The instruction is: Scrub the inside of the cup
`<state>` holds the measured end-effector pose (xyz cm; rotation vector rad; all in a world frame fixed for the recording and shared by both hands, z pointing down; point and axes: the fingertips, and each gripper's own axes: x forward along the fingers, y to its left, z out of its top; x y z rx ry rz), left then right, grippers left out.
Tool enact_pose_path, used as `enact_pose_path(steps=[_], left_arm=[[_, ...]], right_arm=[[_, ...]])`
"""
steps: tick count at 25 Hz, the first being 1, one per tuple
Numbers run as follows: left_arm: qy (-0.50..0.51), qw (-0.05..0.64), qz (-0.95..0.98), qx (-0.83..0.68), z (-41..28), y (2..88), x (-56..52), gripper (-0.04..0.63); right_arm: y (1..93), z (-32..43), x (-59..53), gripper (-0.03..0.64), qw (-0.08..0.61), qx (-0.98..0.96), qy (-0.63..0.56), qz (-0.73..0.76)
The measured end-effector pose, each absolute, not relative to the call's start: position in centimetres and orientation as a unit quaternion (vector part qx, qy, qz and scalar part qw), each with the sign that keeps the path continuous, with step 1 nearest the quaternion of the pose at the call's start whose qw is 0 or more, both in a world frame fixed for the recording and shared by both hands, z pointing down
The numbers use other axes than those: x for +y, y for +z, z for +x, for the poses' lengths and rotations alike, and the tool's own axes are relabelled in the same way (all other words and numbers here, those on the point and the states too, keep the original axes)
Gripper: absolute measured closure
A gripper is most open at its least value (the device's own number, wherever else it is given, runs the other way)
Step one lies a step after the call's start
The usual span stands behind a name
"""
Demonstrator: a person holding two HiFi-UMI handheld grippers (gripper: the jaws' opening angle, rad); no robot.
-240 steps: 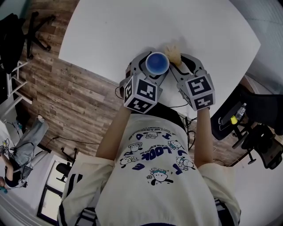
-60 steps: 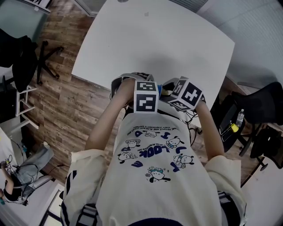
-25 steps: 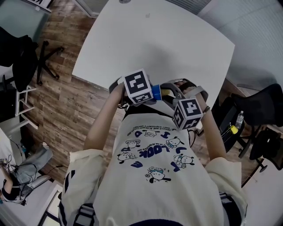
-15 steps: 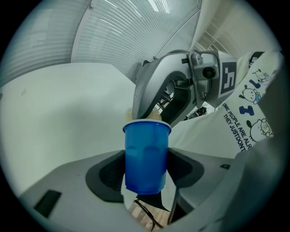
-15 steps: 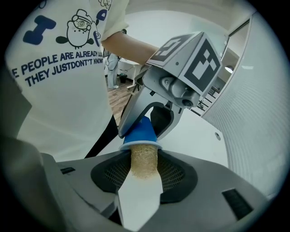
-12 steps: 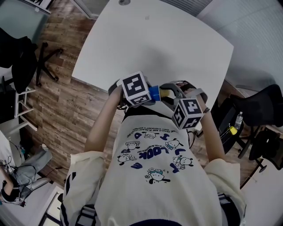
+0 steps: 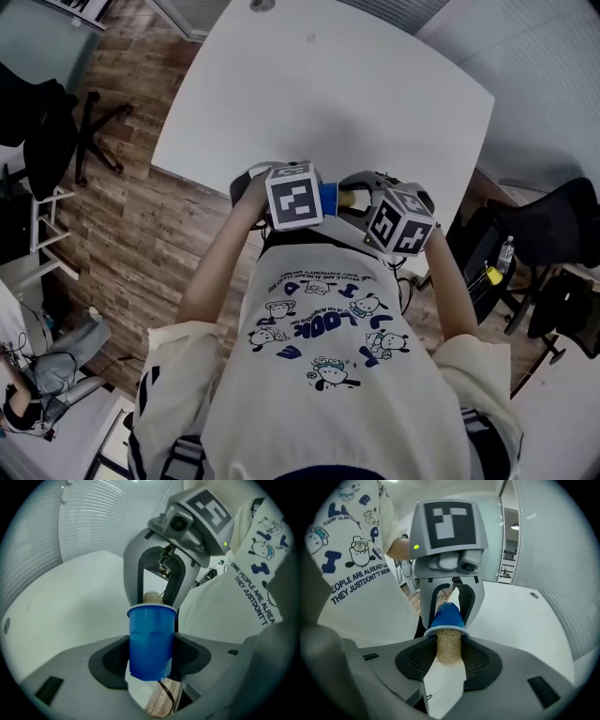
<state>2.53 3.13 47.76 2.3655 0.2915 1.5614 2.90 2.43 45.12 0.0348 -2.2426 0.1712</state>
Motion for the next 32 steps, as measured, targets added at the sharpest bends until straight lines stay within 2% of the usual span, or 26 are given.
enact_pose_path(steps=[5, 16, 25, 32], left_arm=[[0.572, 0.084, 0.809, 0.100, 2.6, 48.1, 3.0, 0.293], [0.599, -0.034, 0.794, 0.100, 2.3, 47.9, 1.5, 0.293], [0.614, -0.049, 0.780, 0.106, 2.3, 47.6, 0.9, 0.293], [0.617, -0.018, 0.778, 0.117, 2.3, 48.1, 1.3, 0.293]], right_arm=[[45.6, 3.0, 2.2, 0.436, 0.412, -0.898, 0.153, 0.027], [45.8, 3.2, 0.9, 0.442, 0.320, -0.877, 0.353, 0.067], [45.5, 3.2, 0.3, 0.449, 0.258, -0.849, 0.455, 0.079], [45.7, 3.2, 0.4, 0.451, 0.300, -0.862, 0.399, 0.087]])
